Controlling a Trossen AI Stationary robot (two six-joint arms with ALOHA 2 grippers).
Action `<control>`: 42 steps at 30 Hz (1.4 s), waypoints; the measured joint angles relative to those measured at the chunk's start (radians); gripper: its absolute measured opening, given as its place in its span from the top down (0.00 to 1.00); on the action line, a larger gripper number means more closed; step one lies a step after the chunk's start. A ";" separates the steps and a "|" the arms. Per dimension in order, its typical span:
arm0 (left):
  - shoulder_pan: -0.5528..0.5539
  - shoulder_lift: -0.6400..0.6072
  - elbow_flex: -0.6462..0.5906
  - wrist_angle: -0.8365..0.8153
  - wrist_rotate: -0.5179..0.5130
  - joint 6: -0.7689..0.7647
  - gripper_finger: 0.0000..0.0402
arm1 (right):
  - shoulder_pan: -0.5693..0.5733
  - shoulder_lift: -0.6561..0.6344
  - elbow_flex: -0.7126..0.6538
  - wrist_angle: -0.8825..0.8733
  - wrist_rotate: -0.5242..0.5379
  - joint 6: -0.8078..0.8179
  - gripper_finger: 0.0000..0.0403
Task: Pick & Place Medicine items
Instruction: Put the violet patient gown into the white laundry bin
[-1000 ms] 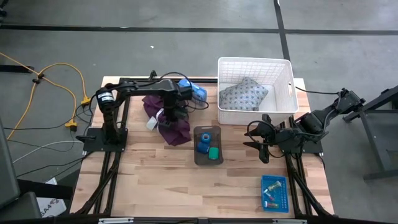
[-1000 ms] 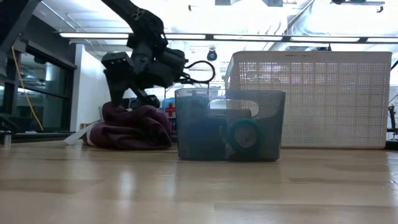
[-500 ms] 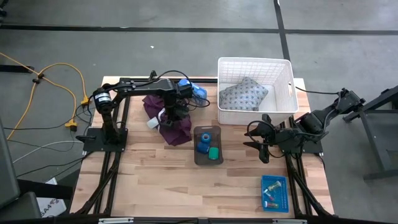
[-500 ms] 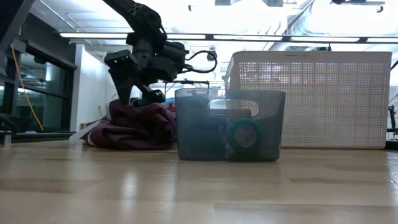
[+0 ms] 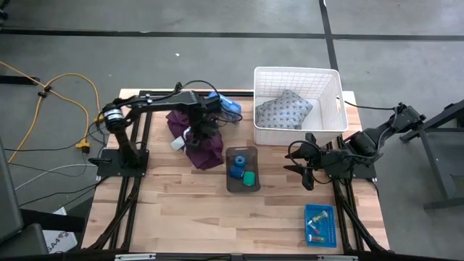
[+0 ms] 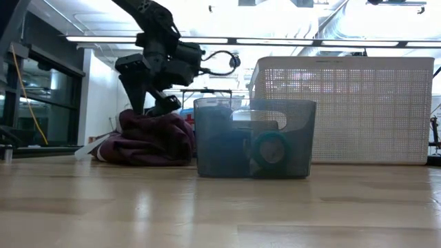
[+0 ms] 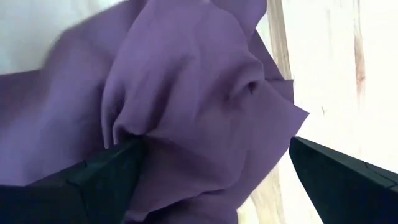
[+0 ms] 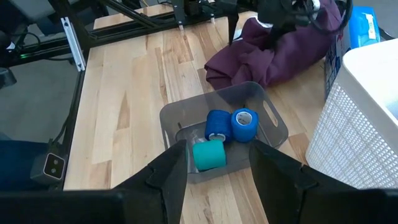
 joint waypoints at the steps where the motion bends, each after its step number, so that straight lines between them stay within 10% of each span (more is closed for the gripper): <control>1: 0.000 -0.026 -0.024 0.028 -0.001 0.000 0.02 | 0.000 0.000 0.000 0.000 0.000 0.000 0.60; 12: -0.027 -0.288 -0.344 0.317 -0.066 -0.006 0.02 | 0.000 0.000 0.000 0.009 0.000 0.000 0.60; 42: -0.137 -0.288 -0.483 0.379 -0.176 -0.067 0.02 | 0.000 0.000 0.000 0.008 0.000 0.000 0.60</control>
